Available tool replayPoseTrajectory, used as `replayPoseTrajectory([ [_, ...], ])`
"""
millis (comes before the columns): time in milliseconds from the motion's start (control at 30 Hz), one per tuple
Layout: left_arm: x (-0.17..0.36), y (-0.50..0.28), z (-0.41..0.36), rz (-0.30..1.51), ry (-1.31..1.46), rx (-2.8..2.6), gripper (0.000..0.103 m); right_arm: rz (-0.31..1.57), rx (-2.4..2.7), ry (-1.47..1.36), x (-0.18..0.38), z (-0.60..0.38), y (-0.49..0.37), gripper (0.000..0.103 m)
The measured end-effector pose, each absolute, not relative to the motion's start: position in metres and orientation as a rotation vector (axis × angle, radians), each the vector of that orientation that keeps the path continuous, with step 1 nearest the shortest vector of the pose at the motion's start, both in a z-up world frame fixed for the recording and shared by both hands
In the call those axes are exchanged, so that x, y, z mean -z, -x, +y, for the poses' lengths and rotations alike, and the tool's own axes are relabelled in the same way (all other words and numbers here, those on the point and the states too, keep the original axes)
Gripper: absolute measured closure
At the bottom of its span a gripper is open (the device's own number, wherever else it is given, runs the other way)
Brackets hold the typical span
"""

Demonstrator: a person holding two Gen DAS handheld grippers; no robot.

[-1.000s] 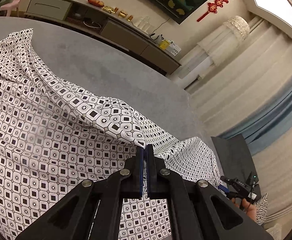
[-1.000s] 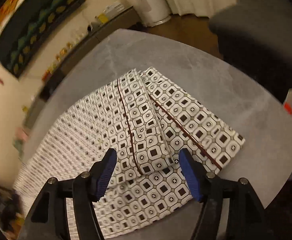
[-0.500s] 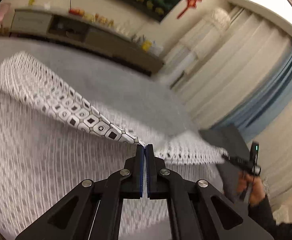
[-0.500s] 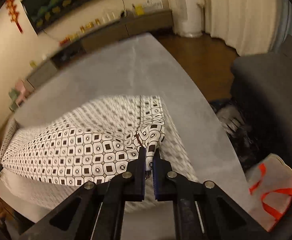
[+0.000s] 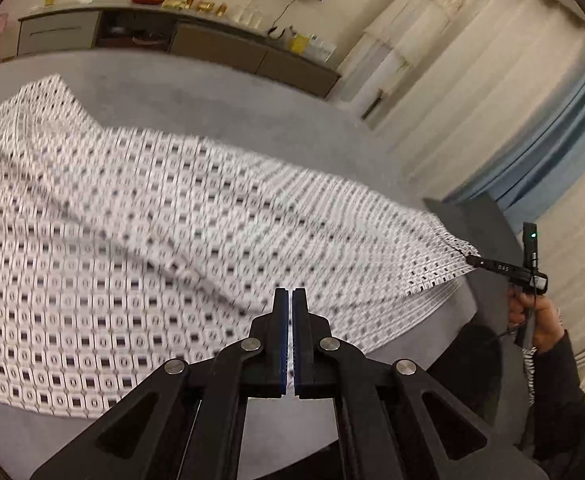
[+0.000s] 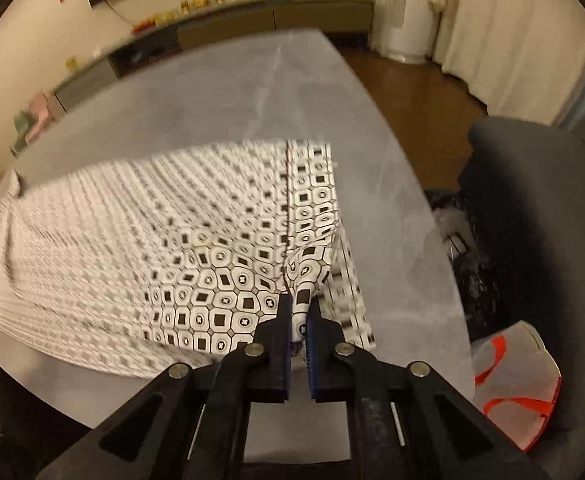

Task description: Fold clothes

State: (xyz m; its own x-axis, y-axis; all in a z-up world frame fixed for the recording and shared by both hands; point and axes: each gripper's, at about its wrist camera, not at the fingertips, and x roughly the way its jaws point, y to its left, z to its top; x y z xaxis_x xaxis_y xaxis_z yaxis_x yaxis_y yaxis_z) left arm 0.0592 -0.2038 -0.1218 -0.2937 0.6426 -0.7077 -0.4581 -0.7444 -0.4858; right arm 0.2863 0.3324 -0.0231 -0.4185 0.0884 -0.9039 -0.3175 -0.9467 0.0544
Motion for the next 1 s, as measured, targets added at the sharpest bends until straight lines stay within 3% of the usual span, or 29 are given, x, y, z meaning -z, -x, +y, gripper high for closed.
replayPoseTrajectory([
  [133, 0.164, -0.051, -0.19, -0.237, 1.382, -2.043, 0.103, 0.306, -2.375, 1.59, 0.041, 0.34, -0.285, 0.095],
  [200, 0.164, -0.046, -0.194, -0.256, 1.381, -2.041, 0.102, 0.296, -2.364, 1.593, 0.039, 0.342, -0.283, 0.084],
  [233, 0.162, -0.043, -0.197, -0.263, 1.373, -2.047, 0.101, 0.242, -2.348, 1.561, 0.034, 0.342, -0.284, 0.067],
  [267, 0.157, -0.039, -0.203, -0.262, 1.351, -2.076, 0.101, 0.163, -2.322, 1.485, 0.024, 0.34, -0.285, 0.06],
  [400, 0.144, -0.03, -0.254, -0.257, 1.297, -2.251, 0.099, -0.015, -2.383, 1.254, -0.012, 0.3, -0.283, 0.059],
  [600, 0.158, -0.002, -0.358, -0.383, 1.335, -2.468, 0.098, 0.124, -2.501, 1.607, 0.044, 0.264, -0.247, 0.06],
  [733, 0.178, 0.013, -0.43, -0.547, 1.388, -2.581, 0.099, 0.185, -2.378, 1.661, 0.06, 0.288, -0.241, 0.058],
  [867, 0.184, 0.017, -0.492, -0.761, 1.365, -2.58, 0.098, -0.205, -2.323, 1.67, 0.035, 0.244, -0.216, 0.057],
  [1000, 0.181, 0.025, -0.528, -0.885, 1.272, -2.6, 0.092, -0.273, -2.593, 1.644, -0.012, 0.144, -0.16, 0.055],
])
